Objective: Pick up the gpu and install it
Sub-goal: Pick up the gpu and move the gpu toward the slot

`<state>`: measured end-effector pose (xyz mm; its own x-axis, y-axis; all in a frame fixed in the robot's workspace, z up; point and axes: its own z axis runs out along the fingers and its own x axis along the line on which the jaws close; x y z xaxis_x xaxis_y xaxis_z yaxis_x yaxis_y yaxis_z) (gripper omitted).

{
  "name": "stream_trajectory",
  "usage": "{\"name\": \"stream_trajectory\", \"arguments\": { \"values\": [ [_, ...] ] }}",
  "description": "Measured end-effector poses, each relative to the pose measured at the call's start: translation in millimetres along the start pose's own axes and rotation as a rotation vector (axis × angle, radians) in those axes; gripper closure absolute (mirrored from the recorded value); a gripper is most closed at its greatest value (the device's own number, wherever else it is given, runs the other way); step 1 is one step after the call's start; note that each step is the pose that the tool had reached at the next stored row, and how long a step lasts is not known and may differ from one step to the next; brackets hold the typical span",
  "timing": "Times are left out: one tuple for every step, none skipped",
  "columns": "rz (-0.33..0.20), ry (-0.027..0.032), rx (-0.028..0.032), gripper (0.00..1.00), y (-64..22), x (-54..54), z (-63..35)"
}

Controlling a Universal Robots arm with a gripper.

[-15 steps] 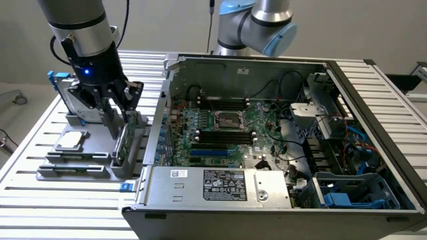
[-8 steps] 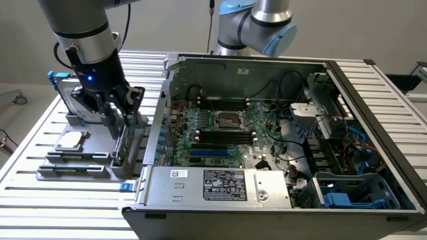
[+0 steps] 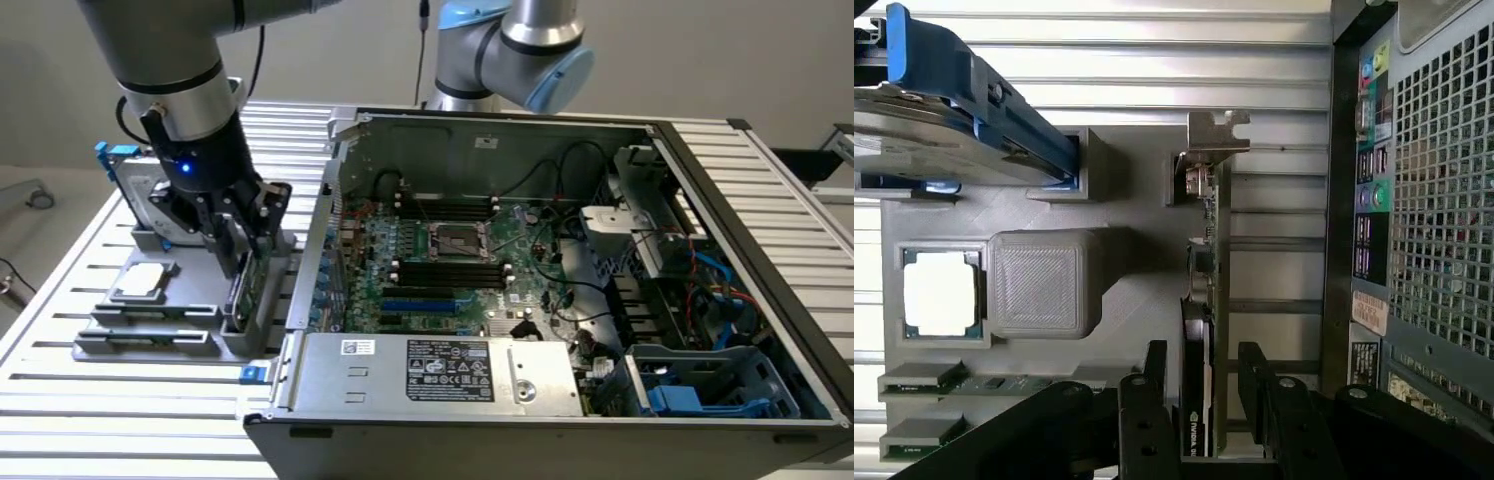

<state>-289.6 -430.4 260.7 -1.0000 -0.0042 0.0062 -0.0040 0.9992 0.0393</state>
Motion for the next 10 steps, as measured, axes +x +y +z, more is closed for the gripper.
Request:
{"name": "stream_trajectory", "arguments": {
  "values": [
    [0.001,0.0000,-0.0001,0.58,0.9,1.1,2.0],
    [0.001,0.0001,-0.0001,0.58,1.6,2.2,3.9],
    [0.001,0.0001,-0.0001,0.58,2.1,3.0,5.7],
    [0.001,0.0001,-0.0001,0.58,2.2,3.7,7.5],
    [0.001,0.0001,-0.0001,0.58,2.1,4.2,9.3],
    [0.001,0.0001,-0.0001,0.58,2.0,4.4,11.1],
    [0.001,0.0001,-0.0001,0.58,1.9,4.5,12.9],
    [0.001,0.0002,-0.0001,0.58,1.5,4.5,14.8],
    [0.001,0.0004,-0.0001,0.58,1.2,4.6,16.5],
    [0.001,0.0007,-0.0001,0.58,1.1,4.6,18.0]
  ]
}}
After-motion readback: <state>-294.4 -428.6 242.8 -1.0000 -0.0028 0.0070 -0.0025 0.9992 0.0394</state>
